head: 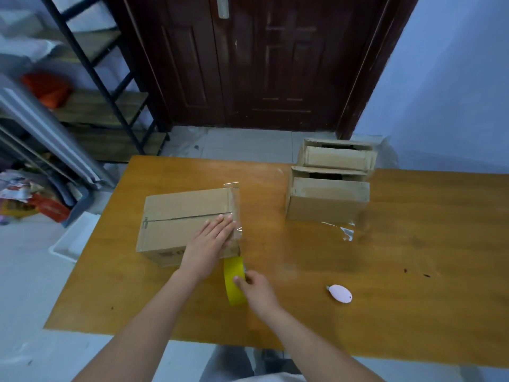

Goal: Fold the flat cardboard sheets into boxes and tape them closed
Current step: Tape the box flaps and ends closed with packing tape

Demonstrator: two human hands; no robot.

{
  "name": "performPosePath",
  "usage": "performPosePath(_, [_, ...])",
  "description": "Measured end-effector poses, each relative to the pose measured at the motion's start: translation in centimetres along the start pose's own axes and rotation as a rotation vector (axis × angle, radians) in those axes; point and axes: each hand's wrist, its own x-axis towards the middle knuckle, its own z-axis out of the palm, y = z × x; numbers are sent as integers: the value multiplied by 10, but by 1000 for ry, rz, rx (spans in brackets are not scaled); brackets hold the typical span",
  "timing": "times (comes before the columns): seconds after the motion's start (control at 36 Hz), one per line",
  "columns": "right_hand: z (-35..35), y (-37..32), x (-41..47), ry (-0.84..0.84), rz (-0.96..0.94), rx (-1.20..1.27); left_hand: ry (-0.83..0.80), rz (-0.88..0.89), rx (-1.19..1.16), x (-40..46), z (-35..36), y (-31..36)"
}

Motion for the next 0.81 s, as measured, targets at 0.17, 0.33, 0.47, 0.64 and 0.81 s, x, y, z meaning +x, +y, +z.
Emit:
performPosePath(0.17, [-7, -4, 3, 41, 147, -178, 35, -17, -15, 0, 3, 2])
performPosePath(0.33, [-8, -8, 3, 30, 136, -169, 240, 12, -112, -4, 5, 9])
performPosePath(0.47, [-9, -9, -1, 47, 141, -95, 330, -53, -116, -14, 8, 22])
performPosePath(0.64, [-14, 0, -2, -53, 167, 134, 48, -29, 146, -33, 10, 27])
performPosePath(0.81, [-77, 15, -19, 52, -31, -288, -98, -96, 188, -34, 8, 33])
